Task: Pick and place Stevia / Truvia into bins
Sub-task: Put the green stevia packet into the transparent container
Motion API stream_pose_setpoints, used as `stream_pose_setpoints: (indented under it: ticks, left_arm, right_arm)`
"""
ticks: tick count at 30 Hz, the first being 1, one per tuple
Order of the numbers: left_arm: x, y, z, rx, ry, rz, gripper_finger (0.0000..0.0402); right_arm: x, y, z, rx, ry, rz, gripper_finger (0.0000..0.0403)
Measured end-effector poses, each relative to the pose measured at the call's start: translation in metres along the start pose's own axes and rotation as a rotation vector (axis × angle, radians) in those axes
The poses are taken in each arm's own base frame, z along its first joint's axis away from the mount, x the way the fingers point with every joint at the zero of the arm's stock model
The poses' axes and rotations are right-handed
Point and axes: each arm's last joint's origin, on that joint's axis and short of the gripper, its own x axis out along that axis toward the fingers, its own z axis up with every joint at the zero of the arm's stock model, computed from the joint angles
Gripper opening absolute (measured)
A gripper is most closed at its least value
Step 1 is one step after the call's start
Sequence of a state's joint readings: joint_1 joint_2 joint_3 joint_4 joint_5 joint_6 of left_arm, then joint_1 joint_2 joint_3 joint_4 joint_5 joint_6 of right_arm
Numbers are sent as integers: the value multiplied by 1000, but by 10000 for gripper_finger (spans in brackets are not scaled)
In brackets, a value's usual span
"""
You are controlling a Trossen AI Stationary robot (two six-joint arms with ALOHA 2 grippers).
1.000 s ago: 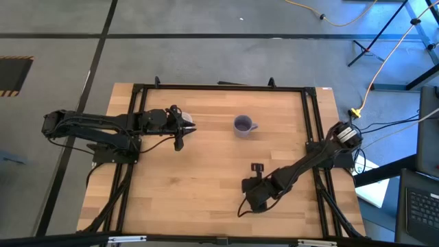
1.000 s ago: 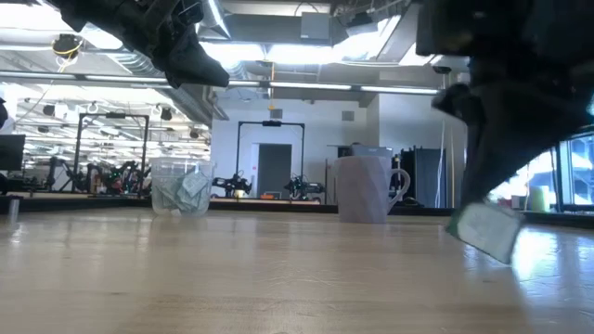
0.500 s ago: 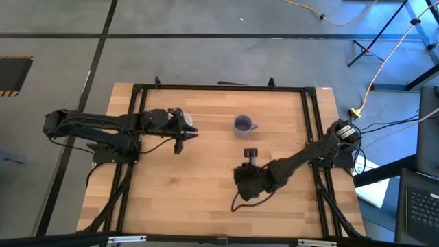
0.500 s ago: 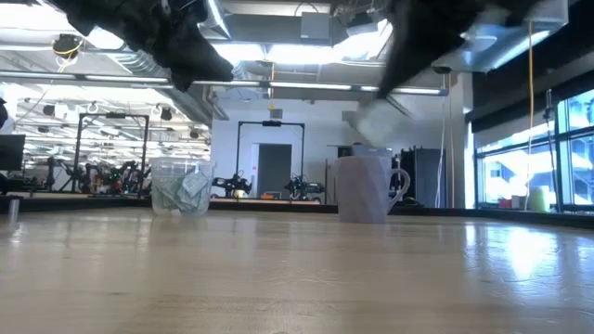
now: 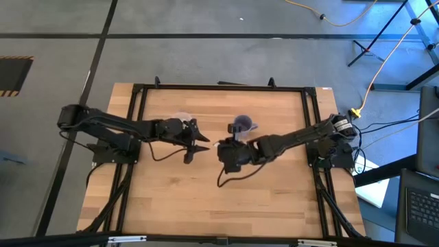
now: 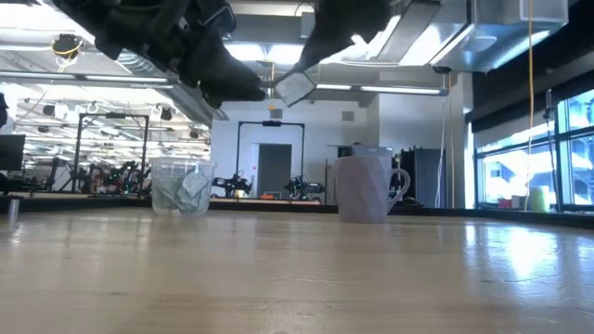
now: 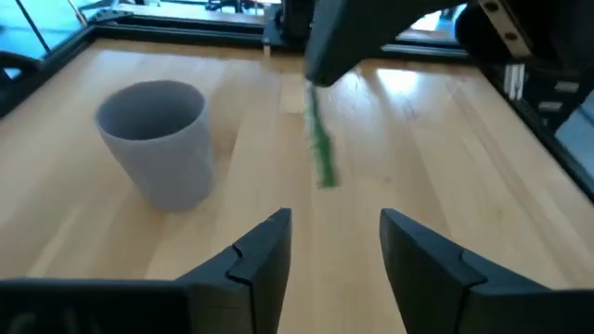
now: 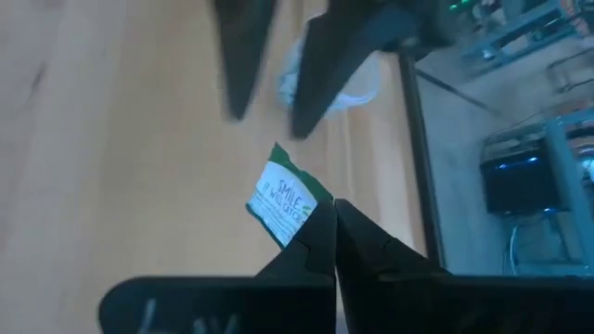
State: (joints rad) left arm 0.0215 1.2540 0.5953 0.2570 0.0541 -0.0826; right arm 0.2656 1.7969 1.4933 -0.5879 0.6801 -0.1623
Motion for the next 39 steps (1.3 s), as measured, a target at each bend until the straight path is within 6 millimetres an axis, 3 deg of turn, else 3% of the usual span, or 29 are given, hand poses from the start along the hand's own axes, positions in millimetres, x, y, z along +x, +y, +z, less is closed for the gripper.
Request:
stream_pose_setpoints:
  ticks: [5, 15, 27, 32, 39]
  left_arm:
    - [10, 2, -1, -87, -38, 14, 161]
    - [11, 2, 7, -87, -129, 1, 153]
    - [10, 2, 10, -75, -152, 0, 30]
    - [10, 2, 10, -75, -152, 1, 8]
    - [8, 6, 6, -71, -109, 67, 7]
  right_arm:
    - [5, -8, 5, -15, -43, -23, 0]
    - [6, -11, 11, -3, -94, -39, 0]
    - [6, -11, 11, -6, -95, -27, 3]
    - [6, -10, 12, -7, -111, -20, 30]
    - [1, -9, 10, -59, -77, -93, 107]
